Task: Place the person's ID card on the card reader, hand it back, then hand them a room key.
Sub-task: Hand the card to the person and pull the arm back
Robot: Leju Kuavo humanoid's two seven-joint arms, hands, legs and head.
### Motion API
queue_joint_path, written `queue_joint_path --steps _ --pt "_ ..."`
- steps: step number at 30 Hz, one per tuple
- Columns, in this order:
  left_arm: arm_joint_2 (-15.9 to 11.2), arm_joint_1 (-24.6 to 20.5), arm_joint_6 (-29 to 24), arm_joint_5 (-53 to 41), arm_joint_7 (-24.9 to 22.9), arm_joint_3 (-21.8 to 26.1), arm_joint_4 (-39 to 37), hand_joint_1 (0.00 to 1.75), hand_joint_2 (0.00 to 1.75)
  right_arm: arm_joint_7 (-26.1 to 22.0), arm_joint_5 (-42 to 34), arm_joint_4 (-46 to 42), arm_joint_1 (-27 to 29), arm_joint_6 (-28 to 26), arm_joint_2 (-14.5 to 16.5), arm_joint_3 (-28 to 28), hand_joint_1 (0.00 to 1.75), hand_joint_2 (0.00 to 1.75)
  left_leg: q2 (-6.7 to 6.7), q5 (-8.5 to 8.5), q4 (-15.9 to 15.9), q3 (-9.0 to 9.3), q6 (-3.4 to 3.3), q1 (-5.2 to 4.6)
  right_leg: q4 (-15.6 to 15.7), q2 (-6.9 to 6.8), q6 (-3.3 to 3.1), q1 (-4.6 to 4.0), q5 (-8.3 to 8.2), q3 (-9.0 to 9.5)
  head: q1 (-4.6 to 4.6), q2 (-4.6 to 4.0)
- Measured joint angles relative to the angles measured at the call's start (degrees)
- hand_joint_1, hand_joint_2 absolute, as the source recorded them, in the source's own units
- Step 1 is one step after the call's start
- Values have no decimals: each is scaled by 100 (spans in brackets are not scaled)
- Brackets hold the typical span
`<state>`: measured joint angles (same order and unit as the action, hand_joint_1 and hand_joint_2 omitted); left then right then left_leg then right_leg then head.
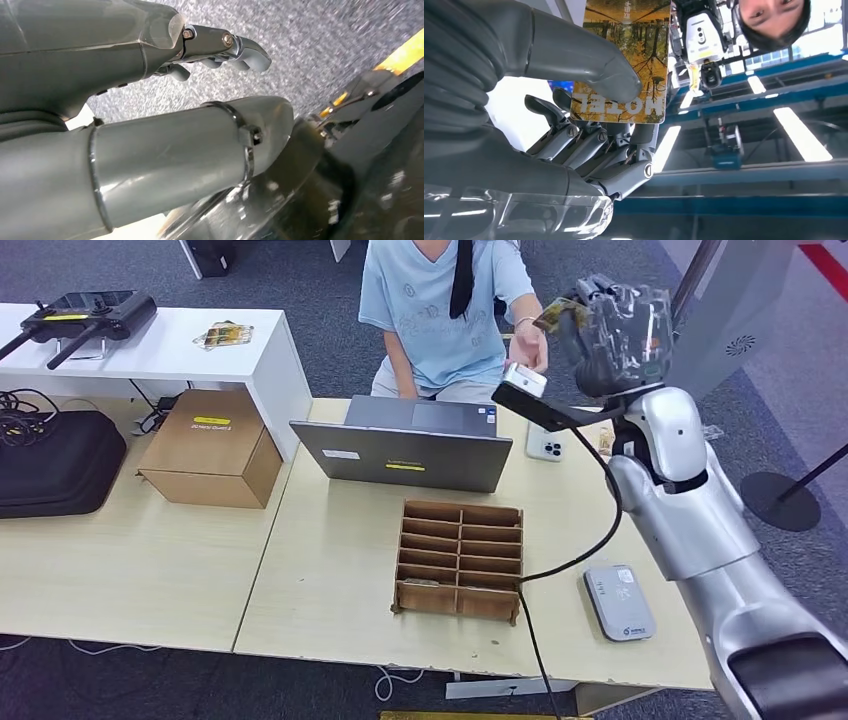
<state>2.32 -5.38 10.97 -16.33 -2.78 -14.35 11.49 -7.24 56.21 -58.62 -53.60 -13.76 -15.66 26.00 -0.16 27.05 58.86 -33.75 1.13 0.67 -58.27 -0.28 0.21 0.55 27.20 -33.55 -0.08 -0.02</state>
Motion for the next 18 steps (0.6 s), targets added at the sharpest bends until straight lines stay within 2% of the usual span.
queue_joint_path --steps 3,7,18 --pt "-14 -54 58 0 37 -3 3 0 0 163 124 364 -478 299 210 286 175 175 1 0 0 0 0 1 0 1 0 -1 0 0 0 0" --pt "-21 -66 82 0 64 -13 3 0 0 325 335 870 -925 419 434 603 175 175 -2 0 0 0 0 0 1 -2 0 -2 0 0 1 0" --pt "-45 -87 220 -84 41 -126 4 0 0 496 633 1649 -1373 496 708 1027 175 175 -3 0 2 -1 0 -2 3 -3 1 0 0 1 0 0"
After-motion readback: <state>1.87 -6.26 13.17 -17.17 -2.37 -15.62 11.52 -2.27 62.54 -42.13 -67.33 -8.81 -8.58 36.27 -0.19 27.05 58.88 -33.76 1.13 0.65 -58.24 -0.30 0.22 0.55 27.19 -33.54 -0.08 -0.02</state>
